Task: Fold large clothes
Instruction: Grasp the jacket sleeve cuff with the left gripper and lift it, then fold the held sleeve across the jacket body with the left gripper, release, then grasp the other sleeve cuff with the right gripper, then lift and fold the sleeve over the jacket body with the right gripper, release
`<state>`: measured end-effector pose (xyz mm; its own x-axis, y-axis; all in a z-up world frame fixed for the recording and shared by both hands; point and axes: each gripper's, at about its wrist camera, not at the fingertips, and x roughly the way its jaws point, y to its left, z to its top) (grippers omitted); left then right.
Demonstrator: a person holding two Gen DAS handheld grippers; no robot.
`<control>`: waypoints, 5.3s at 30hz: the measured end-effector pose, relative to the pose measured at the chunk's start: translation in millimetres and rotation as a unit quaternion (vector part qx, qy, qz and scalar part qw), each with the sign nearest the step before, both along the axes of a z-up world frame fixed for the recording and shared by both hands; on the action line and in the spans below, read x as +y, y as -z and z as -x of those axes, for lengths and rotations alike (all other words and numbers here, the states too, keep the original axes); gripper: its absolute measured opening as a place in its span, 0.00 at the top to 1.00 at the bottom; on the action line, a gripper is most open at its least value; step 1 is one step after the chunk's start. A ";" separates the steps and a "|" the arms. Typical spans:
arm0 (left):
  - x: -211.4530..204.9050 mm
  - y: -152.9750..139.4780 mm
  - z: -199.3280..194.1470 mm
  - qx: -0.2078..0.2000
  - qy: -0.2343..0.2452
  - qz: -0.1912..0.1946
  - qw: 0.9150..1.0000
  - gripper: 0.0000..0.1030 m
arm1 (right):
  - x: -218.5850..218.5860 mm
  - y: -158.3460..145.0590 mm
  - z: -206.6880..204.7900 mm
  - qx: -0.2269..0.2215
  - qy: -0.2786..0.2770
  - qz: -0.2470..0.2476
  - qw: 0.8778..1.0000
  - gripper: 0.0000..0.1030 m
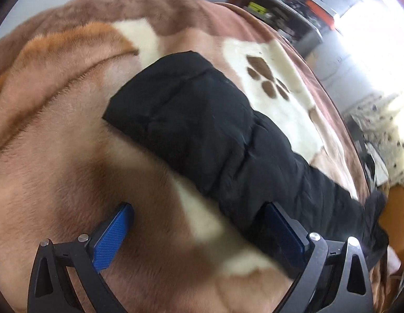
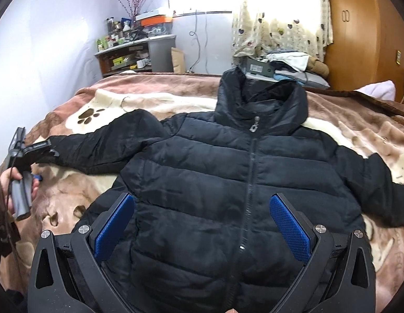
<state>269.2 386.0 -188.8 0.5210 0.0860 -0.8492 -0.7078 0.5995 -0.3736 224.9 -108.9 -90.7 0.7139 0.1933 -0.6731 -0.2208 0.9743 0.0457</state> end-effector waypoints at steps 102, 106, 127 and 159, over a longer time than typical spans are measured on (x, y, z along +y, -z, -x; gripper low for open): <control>-527.5 -94.8 -29.8 -0.130 0.531 -0.048 0.836 0.16 | -482.1 16.9 68.1 0.017 0.484 -0.034 0.874 0.00; -527.4 -87.7 -17.1 -0.122 0.540 -0.061 0.831 0.16 | -524.4 24.4 67.8 0.019 0.516 -0.057 0.854 0.00; -508.9 -63.1 -14.8 -0.092 0.520 -0.059 0.847 0.16 | -561.8 40.1 25.0 0.033 0.505 -0.065 0.860 0.78; -411.6 -110.7 15.0 -0.128 0.457 -0.073 0.877 0.16 | -335.8 -165.5 -24.4 -0.148 0.184 -0.109 0.966 0.95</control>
<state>254.2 -25.6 -78.1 0.6018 -0.3686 -0.7085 0.1892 0.9277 -0.3218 249.3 -444.6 74.8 0.9160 0.0035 -0.4011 0.1041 0.9636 0.2463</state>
